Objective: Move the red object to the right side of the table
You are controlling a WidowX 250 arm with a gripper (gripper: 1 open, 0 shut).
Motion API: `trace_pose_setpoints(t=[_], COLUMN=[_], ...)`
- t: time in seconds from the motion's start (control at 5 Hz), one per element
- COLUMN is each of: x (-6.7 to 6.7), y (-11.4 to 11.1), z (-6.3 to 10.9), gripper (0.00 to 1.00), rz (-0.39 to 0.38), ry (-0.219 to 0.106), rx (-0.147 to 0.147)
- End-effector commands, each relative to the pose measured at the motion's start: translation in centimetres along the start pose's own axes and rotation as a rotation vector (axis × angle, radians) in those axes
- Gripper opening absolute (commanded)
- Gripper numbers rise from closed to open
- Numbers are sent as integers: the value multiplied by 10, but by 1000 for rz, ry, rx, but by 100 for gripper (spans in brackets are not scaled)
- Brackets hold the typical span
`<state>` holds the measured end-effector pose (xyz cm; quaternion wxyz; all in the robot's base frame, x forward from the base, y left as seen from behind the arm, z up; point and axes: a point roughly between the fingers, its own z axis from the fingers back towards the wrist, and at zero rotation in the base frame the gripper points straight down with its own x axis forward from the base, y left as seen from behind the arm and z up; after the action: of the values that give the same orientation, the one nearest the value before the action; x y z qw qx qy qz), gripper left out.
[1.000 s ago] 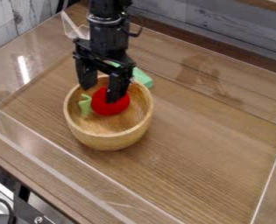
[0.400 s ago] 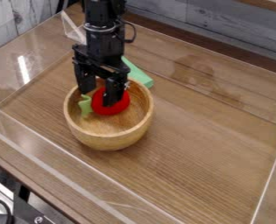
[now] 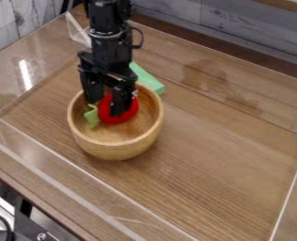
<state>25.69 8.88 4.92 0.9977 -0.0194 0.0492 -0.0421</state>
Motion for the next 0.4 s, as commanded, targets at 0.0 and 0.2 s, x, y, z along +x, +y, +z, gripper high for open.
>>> trace_pose_setpoints(t=[0.0,0.2], x=[5,6], y=[8,8], z=[8,7], gripper=[100,100], rz=[9,6], ry=[-45,-52], rx=[13,8])
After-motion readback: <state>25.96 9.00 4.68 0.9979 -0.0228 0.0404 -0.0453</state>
